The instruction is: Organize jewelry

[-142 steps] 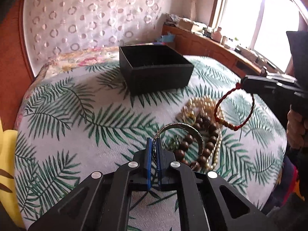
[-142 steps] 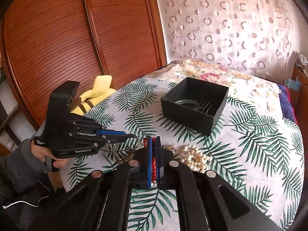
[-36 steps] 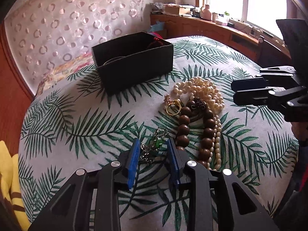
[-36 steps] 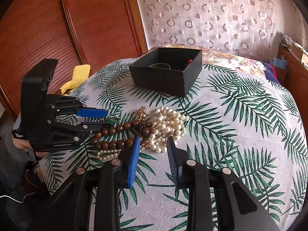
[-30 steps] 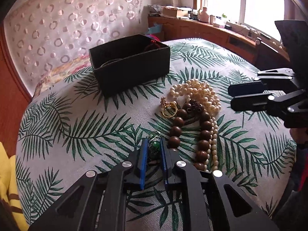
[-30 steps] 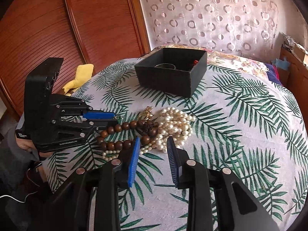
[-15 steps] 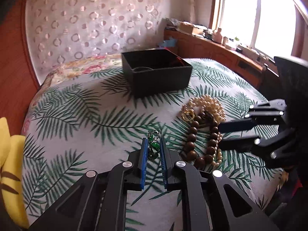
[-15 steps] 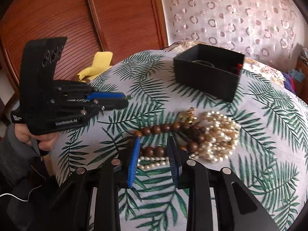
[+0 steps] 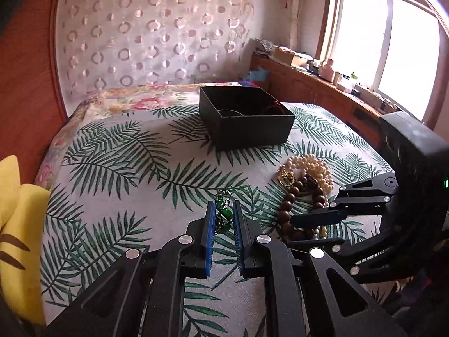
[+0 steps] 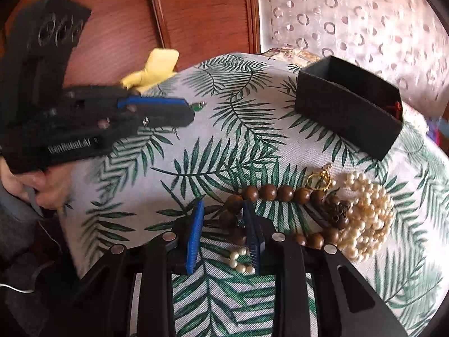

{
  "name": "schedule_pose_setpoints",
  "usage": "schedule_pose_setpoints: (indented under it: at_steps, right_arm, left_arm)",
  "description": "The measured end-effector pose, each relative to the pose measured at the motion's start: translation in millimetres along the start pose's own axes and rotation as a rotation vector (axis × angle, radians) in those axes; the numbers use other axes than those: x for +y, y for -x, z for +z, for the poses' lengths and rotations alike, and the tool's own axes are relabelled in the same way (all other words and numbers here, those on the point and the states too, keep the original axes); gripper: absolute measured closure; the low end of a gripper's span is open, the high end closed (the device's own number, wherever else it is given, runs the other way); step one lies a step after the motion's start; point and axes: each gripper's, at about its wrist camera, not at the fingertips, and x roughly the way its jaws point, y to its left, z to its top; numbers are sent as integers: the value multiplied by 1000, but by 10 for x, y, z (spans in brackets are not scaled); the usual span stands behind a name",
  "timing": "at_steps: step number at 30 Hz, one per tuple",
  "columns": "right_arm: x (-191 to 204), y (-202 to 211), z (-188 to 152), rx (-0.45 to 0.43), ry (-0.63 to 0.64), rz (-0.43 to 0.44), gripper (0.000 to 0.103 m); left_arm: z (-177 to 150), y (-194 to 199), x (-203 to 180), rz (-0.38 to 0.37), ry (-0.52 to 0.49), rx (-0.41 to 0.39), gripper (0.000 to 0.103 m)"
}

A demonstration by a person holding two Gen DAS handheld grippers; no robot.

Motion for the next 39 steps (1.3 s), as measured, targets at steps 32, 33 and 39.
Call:
schedule_pose_setpoints:
  at_steps: [32, 33, 39]
  right_arm:
    - [-825, 1160, 926, -283, 17, -188, 88]
    - [-858, 1153, 958, -282, 17, -195, 88]
    - [-1069, 1012, 1145, -259, 11, -227, 88]
  left_arm:
    - [713, 47, -84, -9, -9, -119, 91]
    - [735, 33, -101, -7, -10, -120, 91]
    - [870, -78, -132, 1, -14, -119, 91]
